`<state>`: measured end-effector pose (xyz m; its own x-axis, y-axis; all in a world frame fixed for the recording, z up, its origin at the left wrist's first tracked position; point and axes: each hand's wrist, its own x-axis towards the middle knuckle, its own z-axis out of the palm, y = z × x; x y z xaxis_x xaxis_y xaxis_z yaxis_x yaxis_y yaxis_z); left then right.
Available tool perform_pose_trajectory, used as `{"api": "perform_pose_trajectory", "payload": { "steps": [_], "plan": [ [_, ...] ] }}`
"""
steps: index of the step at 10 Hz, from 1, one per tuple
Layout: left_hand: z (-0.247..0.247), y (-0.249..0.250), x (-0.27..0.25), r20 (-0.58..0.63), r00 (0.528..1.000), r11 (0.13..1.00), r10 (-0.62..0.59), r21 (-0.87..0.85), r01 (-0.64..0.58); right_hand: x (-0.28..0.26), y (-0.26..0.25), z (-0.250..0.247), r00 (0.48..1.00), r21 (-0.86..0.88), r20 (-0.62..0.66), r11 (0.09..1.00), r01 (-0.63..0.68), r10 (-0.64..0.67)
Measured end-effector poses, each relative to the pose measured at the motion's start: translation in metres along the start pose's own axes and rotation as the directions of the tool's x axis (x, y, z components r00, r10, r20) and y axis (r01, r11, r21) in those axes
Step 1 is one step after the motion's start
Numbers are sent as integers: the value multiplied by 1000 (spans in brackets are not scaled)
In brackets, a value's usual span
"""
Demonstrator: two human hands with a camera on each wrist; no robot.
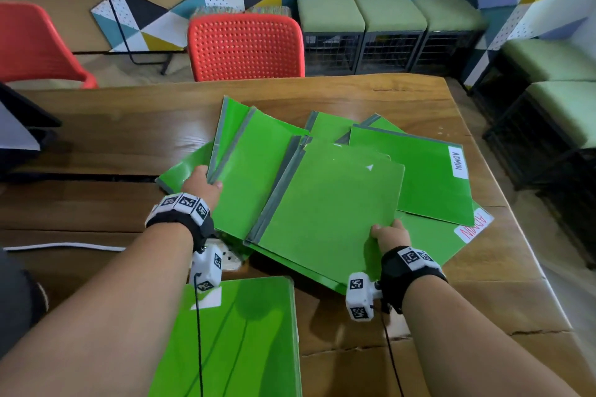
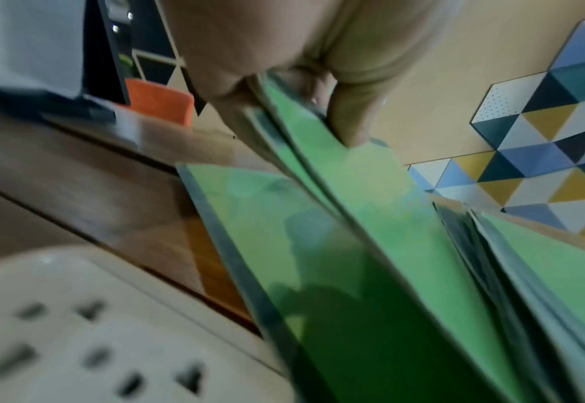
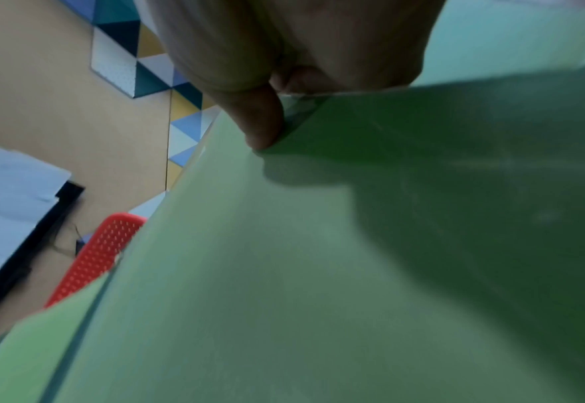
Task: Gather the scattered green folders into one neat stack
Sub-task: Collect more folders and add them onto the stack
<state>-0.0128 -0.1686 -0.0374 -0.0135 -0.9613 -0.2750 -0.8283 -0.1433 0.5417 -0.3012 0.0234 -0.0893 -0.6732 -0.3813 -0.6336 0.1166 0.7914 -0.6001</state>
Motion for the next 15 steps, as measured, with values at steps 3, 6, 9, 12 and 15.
{"api": "perform_pose_trajectory", "payload": {
  "steps": [3, 6, 9, 12, 15],
  "plan": [
    [-64, -34, -68, -104, 994, 983, 10, -183, -29, -79, -33, -7, 991, -11, 66, 993, 115, -114],
    [-43, -54, -152, 114, 992, 831, 44, -556, 27, -129, 0, -2, 932, 127, 101, 934, 335, -348],
    [-55, -74, -182, 119, 984, 885, 136, -462, -67, -171, 16, 9, 826, 361, 70, 786, 502, -559],
    [-67, -109, -221, -90, 994, 695, 63, -711, -109, -212, 24, 27, 711, 418, 198, 714, 561, -675],
    [-53, -137, -244, -8, 1000, 858, -29, -513, 21, -220, 50, 42, 761, 97, 311, 815, 571, -570]
  ]
}}
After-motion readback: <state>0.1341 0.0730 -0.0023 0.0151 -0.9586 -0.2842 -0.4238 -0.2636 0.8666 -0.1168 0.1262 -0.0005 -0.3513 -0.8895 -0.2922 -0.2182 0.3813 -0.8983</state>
